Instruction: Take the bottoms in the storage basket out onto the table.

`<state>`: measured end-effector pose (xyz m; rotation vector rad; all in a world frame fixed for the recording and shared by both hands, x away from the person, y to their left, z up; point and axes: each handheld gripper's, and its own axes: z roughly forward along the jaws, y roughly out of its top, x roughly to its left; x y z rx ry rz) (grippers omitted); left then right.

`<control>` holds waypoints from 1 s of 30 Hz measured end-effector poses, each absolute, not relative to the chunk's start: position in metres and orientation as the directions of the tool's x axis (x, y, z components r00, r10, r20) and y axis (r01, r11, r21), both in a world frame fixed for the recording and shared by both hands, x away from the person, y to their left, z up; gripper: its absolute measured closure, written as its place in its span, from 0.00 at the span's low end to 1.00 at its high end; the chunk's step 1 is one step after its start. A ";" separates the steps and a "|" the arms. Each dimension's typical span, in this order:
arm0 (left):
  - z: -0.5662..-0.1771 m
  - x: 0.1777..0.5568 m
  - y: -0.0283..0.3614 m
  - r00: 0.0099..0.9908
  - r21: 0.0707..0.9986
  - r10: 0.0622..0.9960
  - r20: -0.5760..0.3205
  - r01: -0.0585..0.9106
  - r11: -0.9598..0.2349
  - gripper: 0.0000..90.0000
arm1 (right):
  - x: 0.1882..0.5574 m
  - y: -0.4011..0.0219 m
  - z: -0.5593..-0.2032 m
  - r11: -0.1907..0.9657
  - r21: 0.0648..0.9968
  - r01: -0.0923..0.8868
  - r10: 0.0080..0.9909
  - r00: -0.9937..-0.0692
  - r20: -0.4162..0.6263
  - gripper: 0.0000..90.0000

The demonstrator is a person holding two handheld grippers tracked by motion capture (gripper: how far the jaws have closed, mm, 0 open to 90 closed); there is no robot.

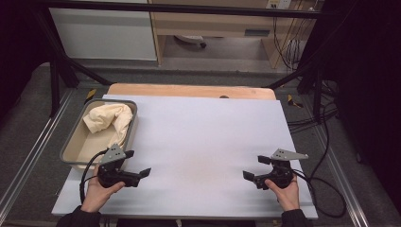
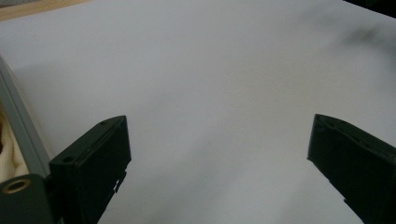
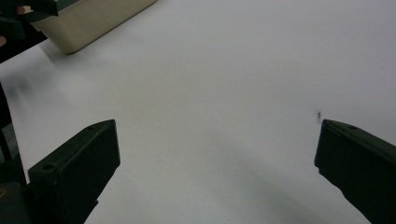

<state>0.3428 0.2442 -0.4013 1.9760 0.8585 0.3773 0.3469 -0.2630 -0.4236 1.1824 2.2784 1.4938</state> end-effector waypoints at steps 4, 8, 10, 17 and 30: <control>-0.401 0.343 0.244 0.709 0.842 0.701 -0.072 0.420 -0.338 0.06 | 0.347 -0.263 -0.424 0.185 0.834 0.520 0.694 -0.670 0.263 0.01; -0.400 0.342 0.243 0.710 0.843 0.701 -0.069 0.417 -0.339 0.06 | 0.347 -0.264 -0.423 0.186 0.835 0.518 0.696 -0.669 0.260 0.01; -0.398 0.342 0.243 0.711 0.844 0.700 -0.066 0.414 -0.342 0.06 | 0.348 -0.264 -0.424 0.188 0.834 0.519 0.696 -0.670 0.260 0.01; -0.396 0.342 0.243 0.706 0.843 0.706 -0.061 0.415 -0.342 0.06 | 0.348 -0.264 -0.424 0.197 0.827 0.527 0.697 -0.668 0.260 0.01; -0.390 0.341 0.249 0.695 0.844 0.717 -0.048 0.412 -0.343 0.06 | 0.347 -0.263 -0.424 0.196 0.829 0.523 0.697 -0.669 0.258 0.01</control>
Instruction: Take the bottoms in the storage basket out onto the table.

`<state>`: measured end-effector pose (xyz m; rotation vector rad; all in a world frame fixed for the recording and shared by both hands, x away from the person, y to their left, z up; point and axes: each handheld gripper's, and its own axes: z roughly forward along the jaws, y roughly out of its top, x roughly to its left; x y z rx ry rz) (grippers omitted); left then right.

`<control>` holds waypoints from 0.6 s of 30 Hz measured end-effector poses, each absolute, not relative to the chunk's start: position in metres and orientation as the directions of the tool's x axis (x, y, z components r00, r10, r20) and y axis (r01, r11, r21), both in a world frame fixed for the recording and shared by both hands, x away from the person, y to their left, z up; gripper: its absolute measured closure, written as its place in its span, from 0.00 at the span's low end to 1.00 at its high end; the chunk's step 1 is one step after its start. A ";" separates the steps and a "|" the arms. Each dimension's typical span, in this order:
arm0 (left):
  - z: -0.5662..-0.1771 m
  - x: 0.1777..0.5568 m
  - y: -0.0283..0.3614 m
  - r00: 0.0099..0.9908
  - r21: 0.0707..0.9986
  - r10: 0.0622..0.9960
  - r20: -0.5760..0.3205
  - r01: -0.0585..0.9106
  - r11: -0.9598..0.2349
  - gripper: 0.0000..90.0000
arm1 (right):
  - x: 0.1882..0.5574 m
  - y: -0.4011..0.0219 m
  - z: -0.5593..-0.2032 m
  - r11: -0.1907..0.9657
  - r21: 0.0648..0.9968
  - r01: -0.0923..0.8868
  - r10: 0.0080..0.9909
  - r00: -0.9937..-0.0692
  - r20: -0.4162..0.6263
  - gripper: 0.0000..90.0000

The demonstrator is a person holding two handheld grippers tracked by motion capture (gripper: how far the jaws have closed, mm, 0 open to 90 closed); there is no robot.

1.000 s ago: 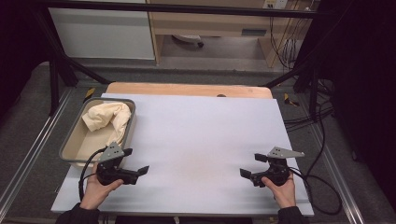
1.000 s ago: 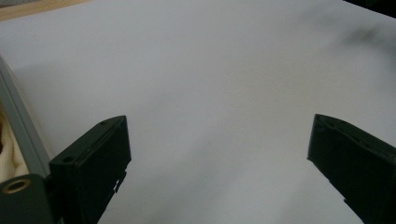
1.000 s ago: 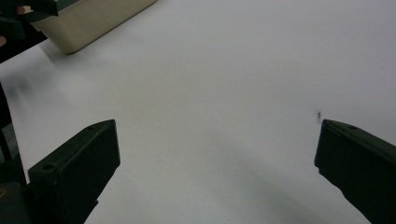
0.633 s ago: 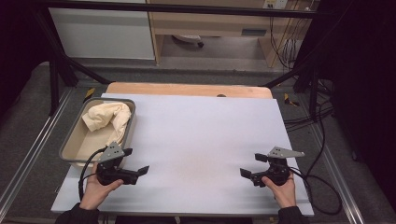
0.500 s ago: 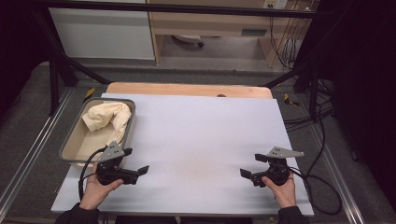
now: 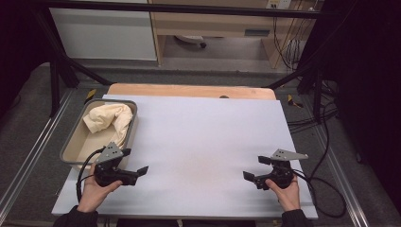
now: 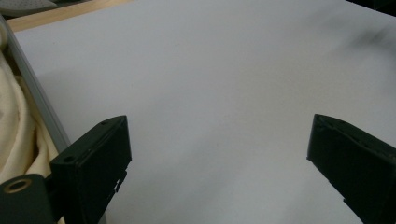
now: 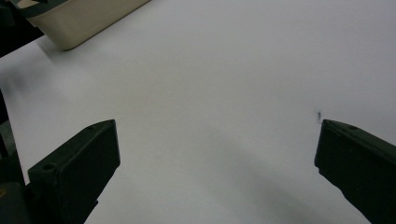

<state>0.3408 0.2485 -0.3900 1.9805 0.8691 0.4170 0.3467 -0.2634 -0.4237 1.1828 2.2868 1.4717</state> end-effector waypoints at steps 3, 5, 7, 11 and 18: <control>-0.388 0.340 0.251 0.693 0.847 0.720 -0.047 0.410 -0.339 0.06 | 0.347 -0.263 -0.424 0.199 0.829 0.523 0.696 -0.671 0.257 0.01; -0.387 0.340 0.251 0.691 0.848 0.721 -0.047 0.410 -0.337 0.06 | 0.347 -0.263 -0.424 0.198 0.828 0.525 0.696 -0.670 0.258 0.01; -0.387 0.340 0.252 0.689 0.845 0.724 -0.043 0.411 -0.342 0.06 | 0.347 -0.263 -0.424 0.206 0.826 0.524 0.695 -0.672 0.254 0.01; -0.383 0.339 0.253 0.683 0.846 0.730 -0.033 0.408 -0.344 0.06 | 0.347 -0.263 -0.424 0.204 0.825 0.526 0.698 -0.670 0.254 0.01; -0.381 0.340 0.258 0.670 0.842 0.742 -0.032 0.418 -0.341 0.06 | 0.347 -0.263 -0.425 0.210 0.824 0.527 0.699 -0.670 0.250 0.01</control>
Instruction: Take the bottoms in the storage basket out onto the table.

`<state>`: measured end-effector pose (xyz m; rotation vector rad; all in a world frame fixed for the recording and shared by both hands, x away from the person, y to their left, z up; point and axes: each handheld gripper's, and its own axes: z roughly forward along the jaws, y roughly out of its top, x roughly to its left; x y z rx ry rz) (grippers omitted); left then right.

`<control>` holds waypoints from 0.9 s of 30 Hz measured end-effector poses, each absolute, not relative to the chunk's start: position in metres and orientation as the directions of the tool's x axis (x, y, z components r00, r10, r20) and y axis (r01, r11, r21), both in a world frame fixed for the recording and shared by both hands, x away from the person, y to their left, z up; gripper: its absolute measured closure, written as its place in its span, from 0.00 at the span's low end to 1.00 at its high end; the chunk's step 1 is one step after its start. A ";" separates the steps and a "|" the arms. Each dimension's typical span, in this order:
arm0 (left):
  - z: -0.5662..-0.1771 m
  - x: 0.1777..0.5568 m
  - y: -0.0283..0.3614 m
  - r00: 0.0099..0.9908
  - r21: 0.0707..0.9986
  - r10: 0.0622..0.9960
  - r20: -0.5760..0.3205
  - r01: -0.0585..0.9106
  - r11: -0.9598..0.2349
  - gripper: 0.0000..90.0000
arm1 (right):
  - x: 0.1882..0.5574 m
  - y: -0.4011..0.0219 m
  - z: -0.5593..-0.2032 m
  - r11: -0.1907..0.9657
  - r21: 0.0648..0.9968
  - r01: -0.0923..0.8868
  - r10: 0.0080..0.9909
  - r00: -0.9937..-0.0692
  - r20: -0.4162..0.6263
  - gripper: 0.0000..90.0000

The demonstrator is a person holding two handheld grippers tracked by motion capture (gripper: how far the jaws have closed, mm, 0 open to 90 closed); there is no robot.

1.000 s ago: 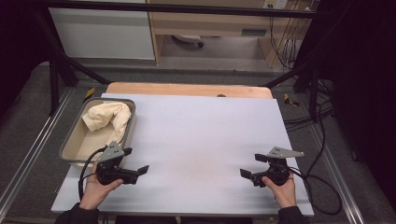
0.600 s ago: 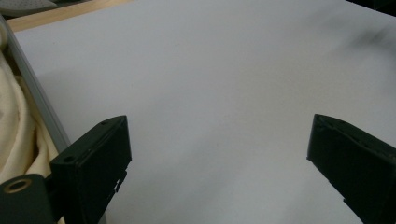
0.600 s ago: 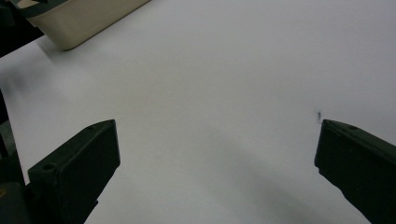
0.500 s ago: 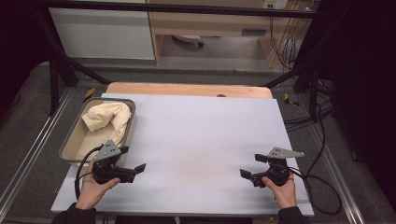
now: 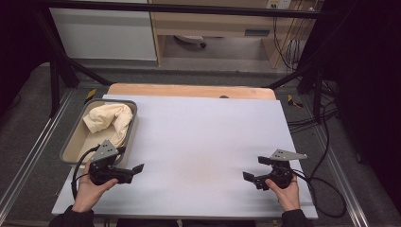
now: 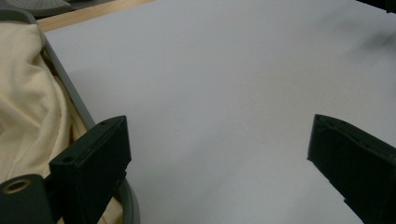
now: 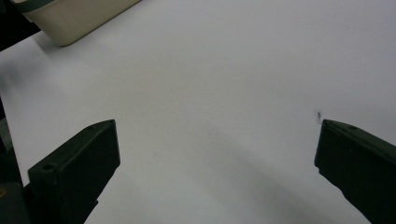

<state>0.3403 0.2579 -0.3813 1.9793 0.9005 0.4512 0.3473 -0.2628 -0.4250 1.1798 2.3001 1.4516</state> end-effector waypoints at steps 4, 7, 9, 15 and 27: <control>-0.379 0.341 0.262 0.658 0.838 0.753 -0.025 0.425 -0.343 0.06 | 0.347 -0.263 -0.425 0.208 0.824 0.527 0.700 -0.669 0.251 0.01; -0.378 0.341 0.265 0.650 0.839 0.759 -0.029 0.428 -0.335 0.06 | 0.347 -0.263 -0.425 0.208 0.823 0.529 0.701 -0.668 0.251 0.00; -0.377 0.341 0.267 0.648 0.841 0.761 -0.028 0.427 -0.333 0.06 | 0.347 -0.263 -0.425 0.210 0.821 0.530 0.702 -0.667 0.251 0.01; -0.376 0.342 0.273 0.632 0.841 0.774 -0.029 0.434 -0.323 0.06 | 0.347 -0.263 -0.425 0.211 0.822 0.528 0.701 -0.668 0.249 0.01; -0.376 0.344 0.280 0.617 0.838 0.787 -0.021 0.441 -0.323 0.06 | 0.348 -0.263 -0.425 0.214 0.821 0.529 0.704 -0.666 0.246 0.01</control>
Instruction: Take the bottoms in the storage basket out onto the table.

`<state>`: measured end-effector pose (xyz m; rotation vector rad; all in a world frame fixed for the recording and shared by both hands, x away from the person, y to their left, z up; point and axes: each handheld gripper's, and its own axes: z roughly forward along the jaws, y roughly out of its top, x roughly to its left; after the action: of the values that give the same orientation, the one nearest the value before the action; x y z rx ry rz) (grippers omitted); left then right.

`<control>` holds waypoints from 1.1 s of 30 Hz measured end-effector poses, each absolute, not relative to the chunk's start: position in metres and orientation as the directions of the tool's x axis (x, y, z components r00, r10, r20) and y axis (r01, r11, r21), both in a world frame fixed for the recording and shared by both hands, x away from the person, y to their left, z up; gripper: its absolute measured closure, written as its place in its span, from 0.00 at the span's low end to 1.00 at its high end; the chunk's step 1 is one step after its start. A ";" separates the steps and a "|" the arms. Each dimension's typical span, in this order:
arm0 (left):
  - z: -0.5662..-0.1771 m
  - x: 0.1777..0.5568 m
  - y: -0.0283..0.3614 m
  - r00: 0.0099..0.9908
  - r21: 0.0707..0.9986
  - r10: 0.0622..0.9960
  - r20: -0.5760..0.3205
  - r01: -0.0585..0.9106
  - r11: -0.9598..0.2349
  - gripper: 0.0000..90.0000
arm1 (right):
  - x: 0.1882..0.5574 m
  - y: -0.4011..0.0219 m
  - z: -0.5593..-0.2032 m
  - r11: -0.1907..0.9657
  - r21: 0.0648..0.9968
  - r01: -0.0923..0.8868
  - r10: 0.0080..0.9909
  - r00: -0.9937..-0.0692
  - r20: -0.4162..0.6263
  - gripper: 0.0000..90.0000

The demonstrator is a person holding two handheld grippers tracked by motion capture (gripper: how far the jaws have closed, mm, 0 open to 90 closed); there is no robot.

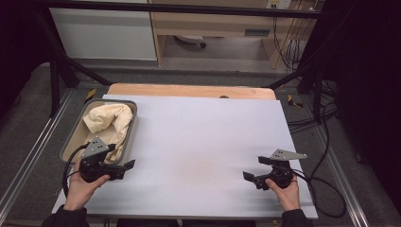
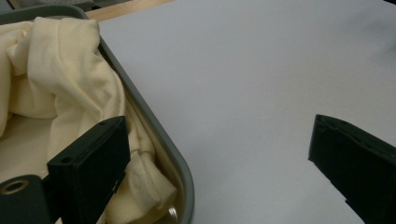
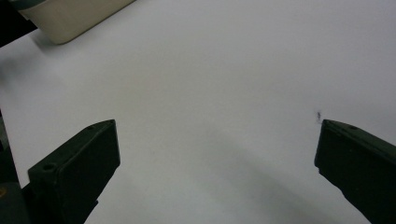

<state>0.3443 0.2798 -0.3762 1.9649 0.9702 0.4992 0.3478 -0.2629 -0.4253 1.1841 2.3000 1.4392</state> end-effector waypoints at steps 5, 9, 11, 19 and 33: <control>-0.376 0.345 0.284 0.603 0.834 0.798 -0.014 0.448 -0.323 0.06 | 0.348 -0.262 -0.426 0.219 0.816 0.534 0.703 -0.667 0.248 0.01; -0.376 0.346 0.288 0.590 0.832 0.807 -0.016 0.455 -0.316 0.06 | 0.348 -0.262 -0.426 0.218 0.817 0.533 0.705 -0.665 0.246 0.01; -0.376 0.347 0.289 0.586 0.830 0.810 -0.016 0.459 -0.316 0.06 | 0.348 -0.262 -0.426 0.219 0.817 0.533 0.705 -0.665 0.245 0.01; -0.373 0.349 0.295 0.565 0.822 0.825 -0.019 0.479 -0.309 0.06 | 0.347 -0.262 -0.426 0.217 0.816 0.535 0.708 -0.662 0.246 0.01; -0.360 0.359 0.308 0.524 0.819 0.851 -0.023 0.498 -0.284 0.06 | 0.348 -0.262 -0.426 0.219 0.817 0.533 0.711 -0.661 0.241 0.01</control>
<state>0.3589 0.3077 -0.3597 1.9440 1.1018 0.5453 0.3478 -0.2623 -0.4257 1.1911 2.3014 1.4218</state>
